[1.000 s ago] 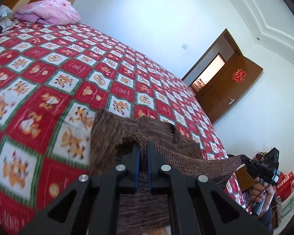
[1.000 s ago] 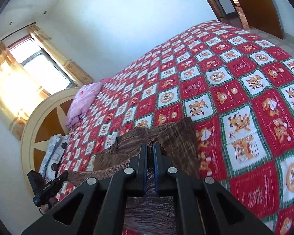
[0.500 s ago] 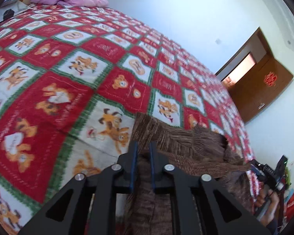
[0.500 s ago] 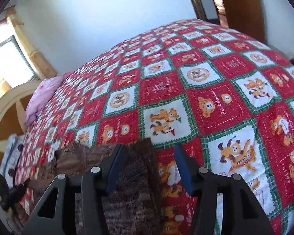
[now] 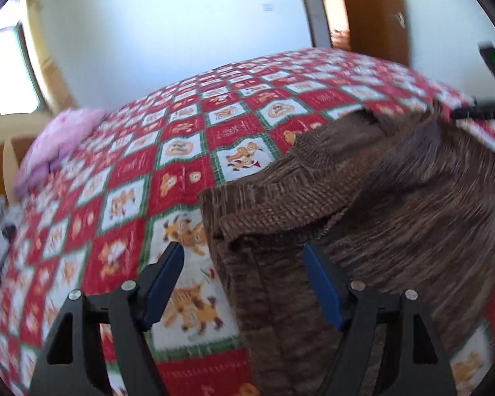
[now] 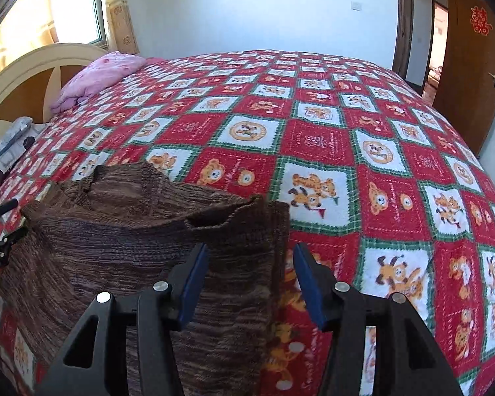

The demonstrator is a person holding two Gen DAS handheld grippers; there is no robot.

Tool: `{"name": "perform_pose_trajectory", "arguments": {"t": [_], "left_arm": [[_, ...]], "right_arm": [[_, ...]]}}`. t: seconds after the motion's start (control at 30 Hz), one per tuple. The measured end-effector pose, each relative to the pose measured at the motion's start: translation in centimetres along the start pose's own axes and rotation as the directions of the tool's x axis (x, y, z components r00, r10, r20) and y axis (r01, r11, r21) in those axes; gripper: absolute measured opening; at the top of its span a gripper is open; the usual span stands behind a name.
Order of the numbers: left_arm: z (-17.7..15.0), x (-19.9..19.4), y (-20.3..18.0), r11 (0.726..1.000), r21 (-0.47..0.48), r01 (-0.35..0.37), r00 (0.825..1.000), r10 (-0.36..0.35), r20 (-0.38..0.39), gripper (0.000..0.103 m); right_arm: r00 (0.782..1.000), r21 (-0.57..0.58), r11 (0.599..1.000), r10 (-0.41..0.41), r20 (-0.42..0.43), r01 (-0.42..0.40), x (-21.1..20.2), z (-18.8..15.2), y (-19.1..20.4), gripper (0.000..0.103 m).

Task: Fold small clothes

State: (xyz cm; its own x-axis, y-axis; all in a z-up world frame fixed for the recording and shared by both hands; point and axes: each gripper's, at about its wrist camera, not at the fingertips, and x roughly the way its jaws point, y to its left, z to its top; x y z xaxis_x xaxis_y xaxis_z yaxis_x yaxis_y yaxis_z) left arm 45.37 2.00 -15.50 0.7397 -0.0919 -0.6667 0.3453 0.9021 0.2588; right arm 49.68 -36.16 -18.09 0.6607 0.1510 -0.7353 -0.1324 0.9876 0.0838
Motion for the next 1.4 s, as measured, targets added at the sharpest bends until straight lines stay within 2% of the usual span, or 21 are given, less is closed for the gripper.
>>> {"name": "perform_pose_trajectory", "arguments": {"t": [0.07,0.3,0.33,0.4,0.43,0.47,0.57,0.67,0.7,0.77,0.8,0.83,0.87,0.9,0.97,1.0,1.03,1.07,1.13,1.23,1.4], "left_arm": [[0.1,0.6,0.0,0.995,0.074,0.06,0.998,-0.06,-0.009,0.076],[0.2,1.6,0.7,0.985,0.161,0.065,0.998,-0.064,-0.011,0.074],[0.4,1.9,0.5,0.983,0.172,0.057,0.998,-0.056,-0.009,0.069],[0.9,2.7,0.1,0.978,0.185,0.094,0.996,-0.091,-0.024,0.045],[1.0,3.0,0.0,0.976,0.183,0.117,0.993,-0.111,-0.045,0.01],[1.2,3.3,-0.1,0.975,0.173,0.14,0.989,-0.13,-0.068,0.009],[1.9,3.1,0.1,0.983,0.141,0.118,0.993,-0.115,-0.035,0.008],[2.5,3.4,2.4,0.987,-0.005,0.16,0.986,-0.16,-0.042,0.008],[2.5,3.8,3.1,0.985,-0.045,0.164,0.985,-0.166,-0.051,0.008],[2.2,5.4,3.8,0.976,-0.11,0.19,0.975,-0.201,-0.095,0.008],[1.9,5.9,3.8,0.973,-0.122,0.195,0.972,-0.208,-0.106,0.008],[1.8,6.0,3.4,0.975,-0.115,0.19,0.975,-0.202,-0.098,0.008],[1.8,5.9,3.0,0.978,-0.1,0.181,0.977,-0.19,-0.093,0.008],[1.9,5.9,2.8,0.98,-0.095,0.177,0.978,-0.186,-0.092,0.008],[2.0,5.9,2.8,0.979,-0.101,0.177,0.978,-0.187,-0.094,0.008],[2.0,5.9,2.9,0.977,-0.109,0.18,0.977,-0.191,-0.096,0.008],[2.0,6.0,3.1,0.975,-0.121,0.187,0.975,-0.199,-0.095,0.008],[2.0,6.0,3.2,0.973,-0.127,0.191,0.975,-0.203,-0.094,0.008],[1.9,5.9,3.2,0.972,-0.131,0.193,0.974,-0.206,-0.093,0.008],[1.9,5.9,3.4,0.972,-0.133,0.194,0.974,-0.207,-0.094,0.008],[2.2,5.4,4.3,0.955,-0.189,0.229,0.966,-0.247,-0.079,0.008]], "right_arm": [[1.0,0.006,1.0,0.015,-0.005,-0.015,0.0,0.2,-0.3,0.055],[0.998,-0.019,0.998,0.056,-0.025,-0.057,1.5,0.9,0.7,0.055],[0.998,-0.025,0.998,0.058,-0.033,-0.058,2.1,1.1,1.1,0.054],[0.997,-0.046,0.997,0.056,-0.044,-0.058,2.6,1.3,1.7,0.016],[0.998,-0.057,0.997,0.048,-0.046,-0.05,2.8,1.5,2.1,0.0],[0.999,-0.058,0.998,0.037,-0.035,-0.039,2.7,1.8,2.2,0.0],[1.0,0.001,1.0,0.027,-0.003,-0.027,2.2,2.8,1.4,0.0],[0.999,0.092,0.995,-0.033,-0.012,0.034,2.9,3.5,-0.6,0.0],[0.999,0.1,0.994,-0.033,-0.015,0.035,3.1,3.5,-0.8,0.0],[1.0,0.111,0.993,0.029,-0.006,-0.028,3.0,3.5,-0.9,0.0],[0.999,0.115,0.992,0.052,-0.001,-0.052,2.9,3.4,-0.8,0.002],[0.998,0.111,0.992,0.067,0.006,-0.068,2.7,3.4,-0.7,0.025],[0.996,0.105,0.991,0.085,0.009,-0.085,2.7,3.4,-0.5,0.067],[0.994,0.106,0.988,0.113,0.01,-0.113,2.6,3.4,-0.5,0.078],[0.988,0.097,0.983,0.156,0.012,-0.156,2.6,3.3,-0.1,0.077],[0.992,0.075,0.99,0.121,0.017,-0.122,2.6,3.3,0.2,0.077],[0.995,0.055,0.994,0.098,0.015,-0.099,2.7,3.2,0.6,0.071],[0.993,0.052,0.991,0.12,0.0,-0.12,3.0,3.1,0.7,0.065],[0.992,0.038,0.992,0.121,-0.019,-0.12,3.6,3.0,1.2,0.06],[0.997,-0.043,0.998,0.052,-0.048,-0.054,4.3,2.6,2.5,0.005],[1.0,-0.012,1.0,0.003,0.029,-0.003,2.5,3.8,2.1,0.004]]}}
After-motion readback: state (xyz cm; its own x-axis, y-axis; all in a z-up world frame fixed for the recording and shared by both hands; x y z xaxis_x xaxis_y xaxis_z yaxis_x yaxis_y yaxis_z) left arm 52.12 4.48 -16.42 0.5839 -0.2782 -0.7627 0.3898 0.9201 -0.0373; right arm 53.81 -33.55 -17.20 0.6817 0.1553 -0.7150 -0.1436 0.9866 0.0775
